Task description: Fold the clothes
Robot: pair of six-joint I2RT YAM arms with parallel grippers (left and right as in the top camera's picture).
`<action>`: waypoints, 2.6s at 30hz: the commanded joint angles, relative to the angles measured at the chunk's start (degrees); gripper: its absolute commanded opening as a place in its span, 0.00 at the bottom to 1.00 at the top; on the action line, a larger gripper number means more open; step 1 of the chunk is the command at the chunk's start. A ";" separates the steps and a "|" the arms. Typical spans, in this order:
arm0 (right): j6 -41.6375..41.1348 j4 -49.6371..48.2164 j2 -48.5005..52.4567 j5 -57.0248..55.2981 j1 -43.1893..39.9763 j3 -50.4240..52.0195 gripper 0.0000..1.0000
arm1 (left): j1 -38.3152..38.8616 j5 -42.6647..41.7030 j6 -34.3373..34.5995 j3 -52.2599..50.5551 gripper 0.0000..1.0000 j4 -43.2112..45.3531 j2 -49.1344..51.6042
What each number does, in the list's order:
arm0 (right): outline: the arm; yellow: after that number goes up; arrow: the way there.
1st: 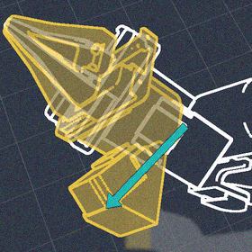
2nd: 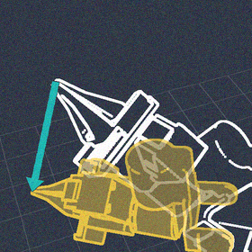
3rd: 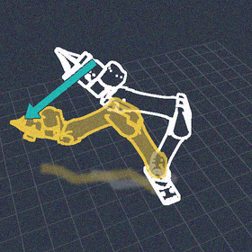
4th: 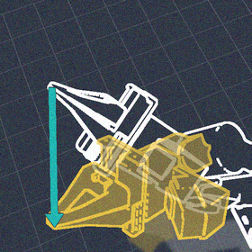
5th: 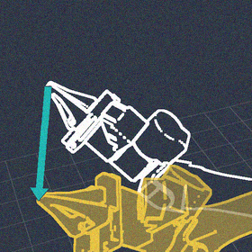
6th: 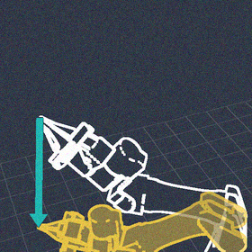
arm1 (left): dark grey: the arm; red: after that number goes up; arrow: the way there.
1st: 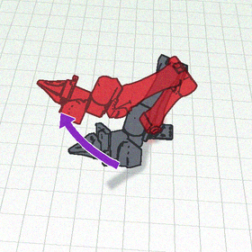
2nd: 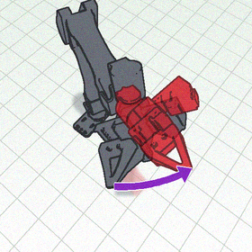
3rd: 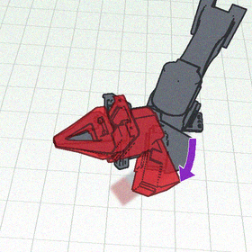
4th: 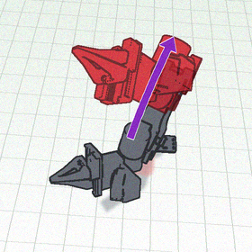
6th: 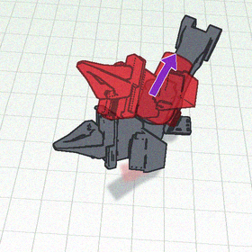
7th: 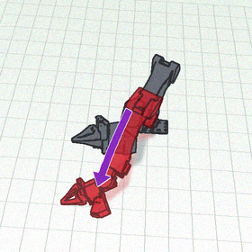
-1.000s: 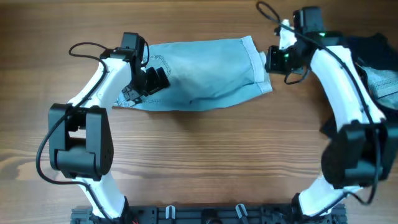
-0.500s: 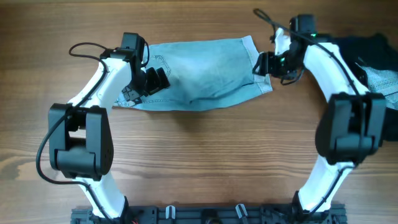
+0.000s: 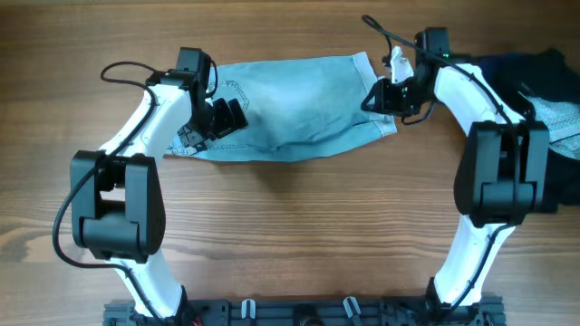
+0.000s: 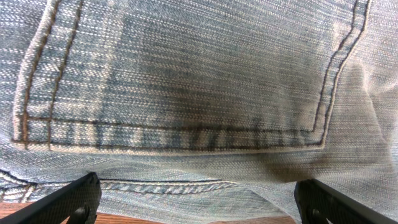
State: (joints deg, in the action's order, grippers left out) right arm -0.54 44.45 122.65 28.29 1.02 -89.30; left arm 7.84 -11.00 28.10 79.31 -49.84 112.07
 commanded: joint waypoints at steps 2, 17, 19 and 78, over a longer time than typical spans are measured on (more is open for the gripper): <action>0.44 -0.61 1.33 6.32 0.24 0.17 0.36 | -0.07 0.11 -0.90 -0.61 1.00 -0.02 0.61; -4.52 -1.90 -0.15 5.57 0.74 1.01 0.04 | -0.07 0.13 -0.94 -0.61 1.00 -0.50 0.61; -5.05 -1.22 -4.13 3.54 -0.04 1.01 0.04 | -0.07 0.13 -0.94 -0.61 1.00 -0.50 0.61; -2.21 6.88 -6.69 1.31 -9.57 5.64 0.98 | 4.07 -5.49 -3.89 0.90 0.99 7.17 -1.33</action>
State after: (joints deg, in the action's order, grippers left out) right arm -5.08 51.88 112.44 21.41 -8.10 -83.74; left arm 11.90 -15.79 24.27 79.35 -44.05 109.93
